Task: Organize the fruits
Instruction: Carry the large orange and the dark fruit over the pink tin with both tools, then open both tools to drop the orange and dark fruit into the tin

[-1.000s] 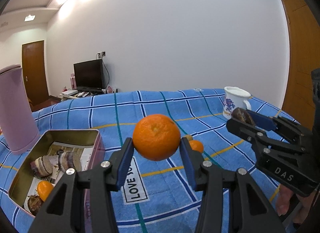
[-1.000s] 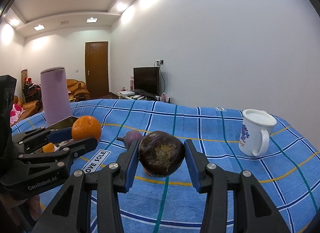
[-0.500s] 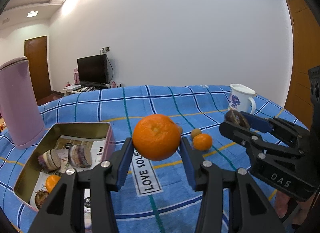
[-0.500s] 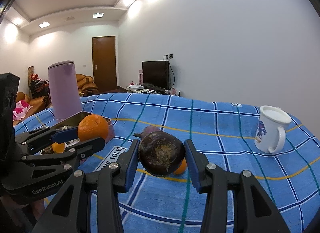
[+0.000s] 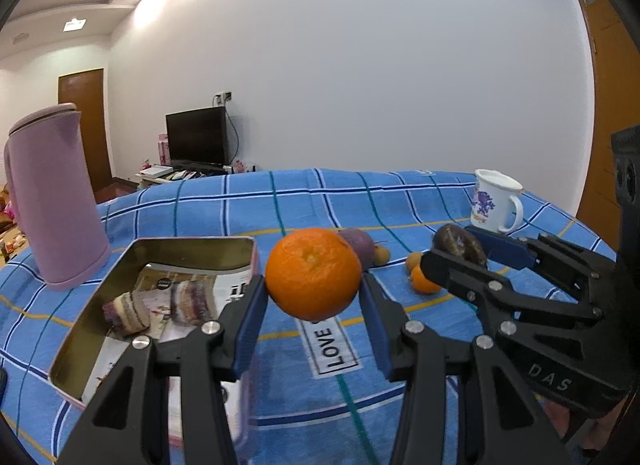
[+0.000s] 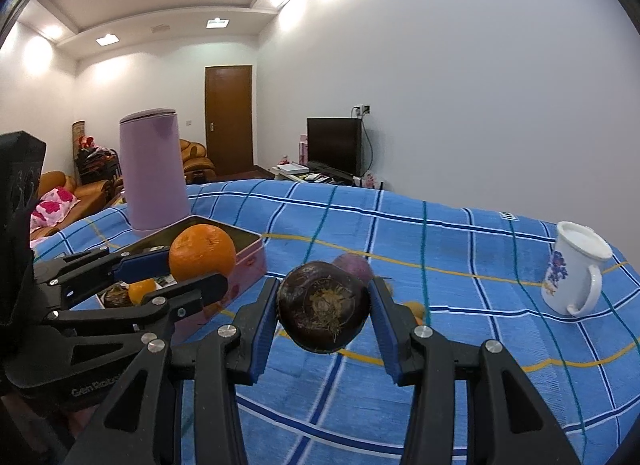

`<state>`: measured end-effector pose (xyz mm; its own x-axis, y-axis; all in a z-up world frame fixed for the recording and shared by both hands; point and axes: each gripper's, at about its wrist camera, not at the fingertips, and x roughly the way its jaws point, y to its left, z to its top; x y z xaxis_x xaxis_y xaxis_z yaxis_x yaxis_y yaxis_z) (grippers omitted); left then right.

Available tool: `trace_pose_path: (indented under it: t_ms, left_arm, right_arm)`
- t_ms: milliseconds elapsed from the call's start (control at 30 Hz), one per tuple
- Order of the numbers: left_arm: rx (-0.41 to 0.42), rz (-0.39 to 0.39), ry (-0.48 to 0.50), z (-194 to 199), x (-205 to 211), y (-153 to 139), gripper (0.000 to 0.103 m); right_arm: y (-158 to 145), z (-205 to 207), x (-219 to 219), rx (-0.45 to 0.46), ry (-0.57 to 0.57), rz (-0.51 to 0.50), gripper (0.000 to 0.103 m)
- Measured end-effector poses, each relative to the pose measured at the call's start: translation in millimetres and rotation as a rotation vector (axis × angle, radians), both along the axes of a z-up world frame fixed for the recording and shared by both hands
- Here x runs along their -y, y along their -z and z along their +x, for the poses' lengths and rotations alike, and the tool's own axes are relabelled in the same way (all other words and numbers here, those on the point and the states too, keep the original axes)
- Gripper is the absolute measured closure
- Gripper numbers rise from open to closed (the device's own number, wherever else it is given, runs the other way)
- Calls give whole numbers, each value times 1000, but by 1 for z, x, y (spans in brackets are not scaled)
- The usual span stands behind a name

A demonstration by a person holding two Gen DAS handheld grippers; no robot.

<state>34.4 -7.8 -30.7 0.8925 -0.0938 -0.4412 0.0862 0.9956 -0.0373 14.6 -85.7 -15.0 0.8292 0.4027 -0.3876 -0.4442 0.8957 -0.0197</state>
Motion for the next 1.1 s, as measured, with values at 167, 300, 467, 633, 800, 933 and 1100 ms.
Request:
trace_pose_path:
  t_ms: [167,300,467,633,800,933,1100]
  left_arm:
    - [-7,-16,-26,0,-14,1,54]
    - [-11,-22,-45,-2,-26,1,54]
    - [-16,-27,-66,-2,-36,1,54]
    - [-12,-19,-85,-4,-44,0,54]
    - [-17,-22,-107,-4,-56,0,54]
    - [-21,-27,-126,-5,-65,0,54]
    - [-34,-24,-148,-4,-76,0,54]
  right_arm:
    - [1,1,-13,-3,-23,-11,56]
    - [1,2,-22,-4,-41,-13,56]
    - [1,2,-32,-7,-58,-18,56]
    - [1,4,-42,-15,-79,-19,56]
    - [-1,4,-51,-13,-100,-28,56]
    - [-2,3,-62,-10,-117,-33,56]
    - [-3,3,-74,-8,-142,-41,56]
